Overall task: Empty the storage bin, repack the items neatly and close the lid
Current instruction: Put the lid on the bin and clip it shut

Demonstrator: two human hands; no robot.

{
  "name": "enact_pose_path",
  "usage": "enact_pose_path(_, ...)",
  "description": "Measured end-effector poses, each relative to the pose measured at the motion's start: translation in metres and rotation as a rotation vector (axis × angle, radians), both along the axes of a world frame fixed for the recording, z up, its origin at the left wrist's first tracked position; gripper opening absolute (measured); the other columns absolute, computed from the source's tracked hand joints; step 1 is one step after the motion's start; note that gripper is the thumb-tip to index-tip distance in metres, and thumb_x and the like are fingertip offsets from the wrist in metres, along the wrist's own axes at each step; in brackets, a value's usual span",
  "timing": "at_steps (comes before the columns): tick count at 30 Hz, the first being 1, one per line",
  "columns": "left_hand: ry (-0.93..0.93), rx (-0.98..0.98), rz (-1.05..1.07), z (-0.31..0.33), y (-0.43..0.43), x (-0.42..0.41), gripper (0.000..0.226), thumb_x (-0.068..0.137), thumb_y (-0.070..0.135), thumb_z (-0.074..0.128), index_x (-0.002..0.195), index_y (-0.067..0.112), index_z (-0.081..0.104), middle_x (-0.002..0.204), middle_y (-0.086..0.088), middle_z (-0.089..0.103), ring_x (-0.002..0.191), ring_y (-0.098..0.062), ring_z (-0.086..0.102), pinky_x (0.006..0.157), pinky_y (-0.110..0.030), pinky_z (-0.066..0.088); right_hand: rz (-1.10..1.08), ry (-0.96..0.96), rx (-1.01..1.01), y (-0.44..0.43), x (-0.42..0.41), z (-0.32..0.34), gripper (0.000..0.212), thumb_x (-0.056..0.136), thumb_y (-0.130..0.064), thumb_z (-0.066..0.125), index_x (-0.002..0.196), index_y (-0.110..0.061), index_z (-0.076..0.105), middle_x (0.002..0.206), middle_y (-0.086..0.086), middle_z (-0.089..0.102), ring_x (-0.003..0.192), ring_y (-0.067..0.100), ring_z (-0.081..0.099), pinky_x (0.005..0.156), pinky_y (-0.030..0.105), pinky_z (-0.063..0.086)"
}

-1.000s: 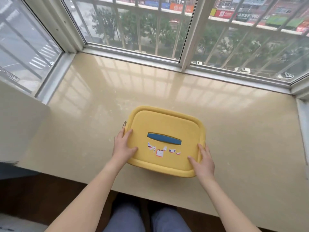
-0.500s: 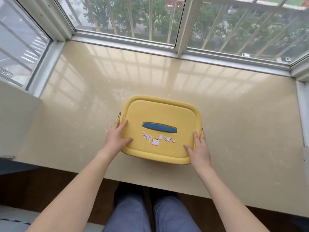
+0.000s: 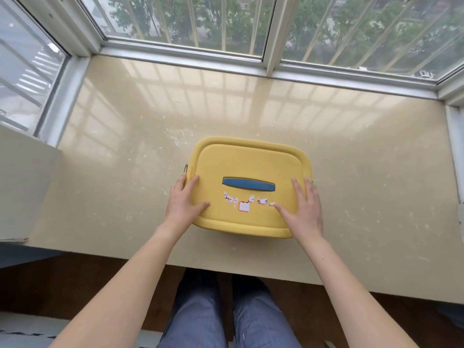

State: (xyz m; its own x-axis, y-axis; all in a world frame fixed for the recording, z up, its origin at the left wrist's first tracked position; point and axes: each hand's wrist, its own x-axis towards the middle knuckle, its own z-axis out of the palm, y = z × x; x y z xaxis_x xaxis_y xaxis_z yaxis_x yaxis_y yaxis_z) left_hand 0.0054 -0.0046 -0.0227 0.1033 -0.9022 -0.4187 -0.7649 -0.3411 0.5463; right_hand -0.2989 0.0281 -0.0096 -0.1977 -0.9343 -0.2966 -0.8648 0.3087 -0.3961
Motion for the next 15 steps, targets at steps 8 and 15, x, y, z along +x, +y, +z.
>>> enact_pose_path(8, 0.086, -0.135, 0.087, 0.002, -0.001, 0.019, 0.068, 0.080, 0.024, 0.078, 0.141, 0.020, 0.049, 0.148, -0.009, 0.036, 0.138, -0.024, 0.029, 0.109, -0.031, 0.030, 0.417, -0.052, -0.097, -0.037, 0.109, -0.005, 0.078, 0.086, -0.052, 0.065, 0.153, -0.031, 0.029, 0.162, -0.004, 0.019, 0.152, 0.022, 0.005, 0.122, 0.044, 0.008)
enact_pose_path(15, 0.282, -0.058, 0.286, -0.007, -0.007, 0.035, 0.066, 0.086, 0.027, 0.072, 0.145, 0.018, 0.043, 0.143, -0.001, 0.046, 0.132, -0.017, 0.043, 0.110, -0.035, 0.036, 0.584, 0.046, 0.045, -0.065, 0.152, -0.017, 0.090, 0.082, -0.065, 0.059, 0.155, -0.040, 0.012, 0.165, -0.007, 0.003, 0.151, 0.019, -0.007, 0.122, 0.045, -0.002)
